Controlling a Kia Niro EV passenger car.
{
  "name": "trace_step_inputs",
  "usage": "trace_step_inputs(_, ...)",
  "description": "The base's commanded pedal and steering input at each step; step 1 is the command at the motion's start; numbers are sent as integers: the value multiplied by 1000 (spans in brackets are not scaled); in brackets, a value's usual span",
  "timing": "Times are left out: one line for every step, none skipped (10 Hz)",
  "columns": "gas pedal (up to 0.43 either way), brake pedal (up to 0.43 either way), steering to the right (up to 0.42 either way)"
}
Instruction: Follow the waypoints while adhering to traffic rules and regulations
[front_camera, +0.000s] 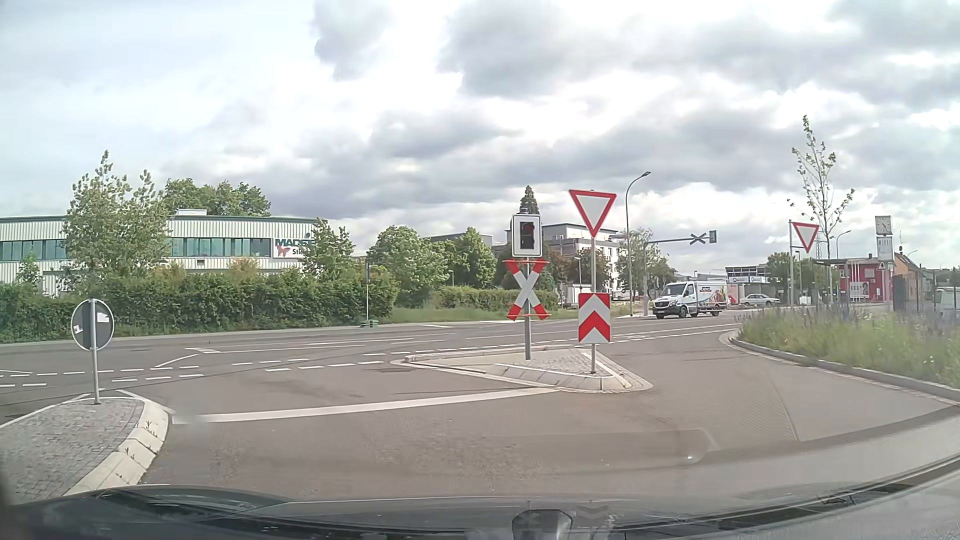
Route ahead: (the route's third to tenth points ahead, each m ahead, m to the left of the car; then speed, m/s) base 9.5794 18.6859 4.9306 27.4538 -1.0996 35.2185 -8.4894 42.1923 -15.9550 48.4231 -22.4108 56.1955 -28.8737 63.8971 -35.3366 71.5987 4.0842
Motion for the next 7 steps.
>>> trace_step_inputs(0,159,-161)
trace_step_inputs(0,165,-167)
trace_step_inputs(0,165,-175)
trace_step_inputs(0,171,-180)
trace_step_inputs(0,171,-186)
trace_step_inputs(0,171,-193)
trace_step_inputs(0,171,-201)
